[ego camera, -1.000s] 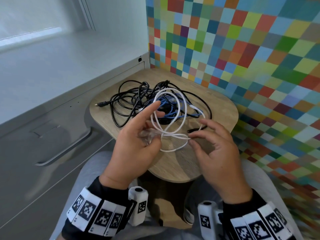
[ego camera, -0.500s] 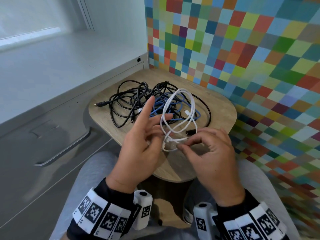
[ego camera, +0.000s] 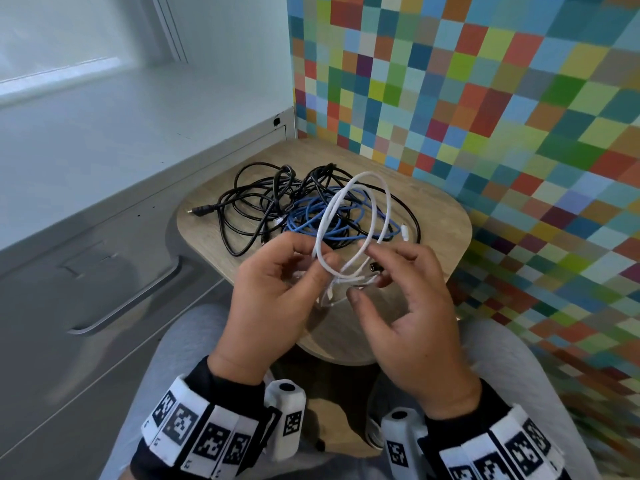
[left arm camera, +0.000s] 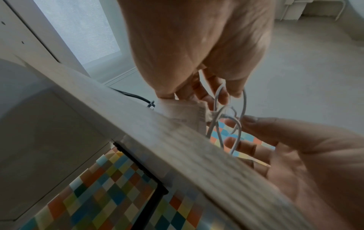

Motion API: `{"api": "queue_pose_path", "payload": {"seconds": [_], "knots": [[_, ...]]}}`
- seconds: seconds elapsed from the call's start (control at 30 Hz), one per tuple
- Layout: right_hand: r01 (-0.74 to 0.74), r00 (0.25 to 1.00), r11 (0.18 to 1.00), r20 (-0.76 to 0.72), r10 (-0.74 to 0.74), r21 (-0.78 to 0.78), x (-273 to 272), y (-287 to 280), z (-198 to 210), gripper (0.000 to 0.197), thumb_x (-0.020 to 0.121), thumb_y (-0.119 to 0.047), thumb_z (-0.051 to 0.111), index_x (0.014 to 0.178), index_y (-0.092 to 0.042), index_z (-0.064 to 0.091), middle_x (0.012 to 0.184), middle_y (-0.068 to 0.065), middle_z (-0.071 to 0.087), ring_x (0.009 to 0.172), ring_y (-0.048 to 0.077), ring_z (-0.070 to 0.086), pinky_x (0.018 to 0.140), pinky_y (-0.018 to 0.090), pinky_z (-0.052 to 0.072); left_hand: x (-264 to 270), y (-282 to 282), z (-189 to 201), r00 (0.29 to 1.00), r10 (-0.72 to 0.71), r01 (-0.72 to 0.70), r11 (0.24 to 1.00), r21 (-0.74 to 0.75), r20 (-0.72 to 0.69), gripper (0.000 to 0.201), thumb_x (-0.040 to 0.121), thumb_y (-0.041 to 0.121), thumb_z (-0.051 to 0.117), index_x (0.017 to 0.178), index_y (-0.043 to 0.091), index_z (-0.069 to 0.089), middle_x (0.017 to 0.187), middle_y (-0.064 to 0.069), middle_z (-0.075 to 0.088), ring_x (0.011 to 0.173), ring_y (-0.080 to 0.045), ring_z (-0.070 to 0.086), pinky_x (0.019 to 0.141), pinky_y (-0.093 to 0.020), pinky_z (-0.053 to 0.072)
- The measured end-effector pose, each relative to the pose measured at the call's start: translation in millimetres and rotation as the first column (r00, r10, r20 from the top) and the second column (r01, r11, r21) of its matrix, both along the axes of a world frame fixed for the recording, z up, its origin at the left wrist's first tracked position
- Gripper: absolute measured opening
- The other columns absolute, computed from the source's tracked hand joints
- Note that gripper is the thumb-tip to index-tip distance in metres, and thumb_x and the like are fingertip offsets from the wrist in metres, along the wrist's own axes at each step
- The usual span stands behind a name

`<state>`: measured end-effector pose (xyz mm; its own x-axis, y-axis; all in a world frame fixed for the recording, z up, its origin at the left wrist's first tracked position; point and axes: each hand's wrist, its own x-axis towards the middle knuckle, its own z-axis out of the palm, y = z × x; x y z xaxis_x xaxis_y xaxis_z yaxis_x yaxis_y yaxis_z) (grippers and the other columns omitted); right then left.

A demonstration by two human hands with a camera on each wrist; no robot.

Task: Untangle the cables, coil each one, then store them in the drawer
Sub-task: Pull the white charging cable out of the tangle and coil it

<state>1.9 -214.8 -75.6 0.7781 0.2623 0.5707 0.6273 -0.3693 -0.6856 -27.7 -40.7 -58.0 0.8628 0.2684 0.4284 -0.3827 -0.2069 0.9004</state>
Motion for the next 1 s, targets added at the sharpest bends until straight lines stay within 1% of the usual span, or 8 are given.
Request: {"api": "queue_pose_path", "payload": {"seconds": [0.17, 0.33, 0.47, 0.57, 0.73, 0.83, 0.9, 1.0], "knots": [[-0.041, 0.996, 0.999, -0.079, 0.042, 0.010, 2, 0, -2, 0.029, 0.092, -0.022, 0.075, 0.120, -0.019, 0.071, 0.121, -0.009, 0.062, 0.112, 0.011, 0.060, 0.092, 0.040, 0.053, 1, 6, 1, 0.999, 0.017, -0.021, 0.992, 0.122, 0.031, 0.033, 0.099, 0.035, 0.058, 0.088, 0.007, 0.072, 0.084, -0.010, 0.065, 0.080, -0.029, 0.062, 0.070, -0.051, 0.052], [-0.041, 0.990, 0.999, -0.137, 0.044, 0.025, 0, -3, -1, 0.016, 0.092, -0.025, 0.071, 0.108, -0.025, 0.069, 0.099, -0.021, 0.063, 0.102, 0.012, 0.062, 0.085, 0.032, 0.053, 2, 4, -2, 0.997, 0.064, -0.068, 0.995, 0.079, 0.051, 0.024, 0.106, 0.023, 0.049, 0.092, 0.008, 0.062, 0.081, -0.012, 0.063, 0.074, -0.030, 0.061, 0.066, -0.051, 0.053], [-0.021, 0.990, 0.998, -0.137, 0.029, 0.058, 3, -5, -2, 0.015, 0.092, -0.017, 0.071, 0.106, -0.022, 0.070, 0.099, -0.015, 0.067, 0.100, 0.014, 0.065, 0.084, 0.033, 0.054, 2, 4, -1, 0.988, 0.125, -0.124, 0.992, -0.011, 0.094, 0.018, 0.108, 0.024, 0.047, 0.096, 0.017, 0.059, 0.081, -0.011, 0.066, 0.070, -0.024, 0.063, 0.061, -0.041, 0.052], [-0.008, 0.992, 0.999, -0.129, 0.015, 0.051, 4, -8, -4, 0.017, 0.091, -0.011, 0.073, 0.104, -0.021, 0.070, 0.096, -0.015, 0.067, 0.097, 0.013, 0.065, 0.083, 0.035, 0.055, 2, 1, 2, 0.984, 0.134, -0.124, 0.988, -0.090, 0.117, 0.015, 0.106, 0.016, 0.045, 0.101, 0.011, 0.057, 0.075, 0.003, 0.070, 0.067, -0.005, 0.068, 0.063, -0.021, 0.055], [0.010, 0.988, 1.000, -0.152, -0.006, 0.023, 7, -9, -6, 0.019, 0.091, -0.011, 0.072, 0.104, -0.024, 0.071, 0.095, -0.020, 0.065, 0.095, 0.012, 0.065, 0.078, 0.035, 0.056, 1, 5, 3, 0.989, 0.090, -0.060, 0.970, -0.237, 0.116, 0.017, 0.105, 0.015, 0.051, 0.121, 0.011, 0.056, 0.115, -0.016, 0.071, 0.110, -0.039, 0.070, 0.095, -0.054, 0.057], [0.030, 0.986, 0.999, -0.167, -0.025, 0.032, 7, -10, -7, 0.019, 0.092, -0.013, 0.073, 0.105, -0.025, 0.072, 0.096, -0.020, 0.066, 0.094, 0.011, 0.066, 0.076, 0.032, 0.057, 1, 5, 3, 0.990, 0.059, -0.023, 0.961, -0.276, 0.125, 0.036, 0.098, 0.013, 0.051, 0.134, 0.017, 0.052, 0.138, -0.018, 0.058, 0.130, -0.042, 0.056, 0.107, -0.061, 0.047], [0.046, 0.985, 0.999, -0.166, -0.043, 0.015, 7, -9, -8, 0.020, 0.091, -0.014, 0.073, 0.108, -0.026, 0.073, 0.097, -0.022, 0.066, 0.097, 0.010, 0.065, 0.079, 0.032, 0.057, 1, 3, 0, 0.987, 0.044, -0.008, 0.974, -0.225, 0.153, 0.050, 0.098, 0.002, 0.048, 0.146, 0.014, 0.043, 0.148, -0.017, 0.050, 0.142, -0.036, 0.046, 0.115, -0.059, 0.040], [0.082, 0.983, 0.996, -0.160, -0.084, -0.020, 6, -8, -8, 0.023, 0.090, -0.019, 0.073, 0.110, -0.031, 0.072, 0.108, -0.027, 0.062, 0.103, 0.008, 0.062, 0.085, 0.031, 0.056, 1, -1, -2, 0.988, 0.042, -0.021, 0.990, -0.138, 0.150, 0.065, 0.097, -0.015, 0.045, 0.156, 0.005, 0.027, 0.154, -0.019, 0.043, 0.146, -0.019, 0.042, 0.115, -0.033, 0.042]]}}
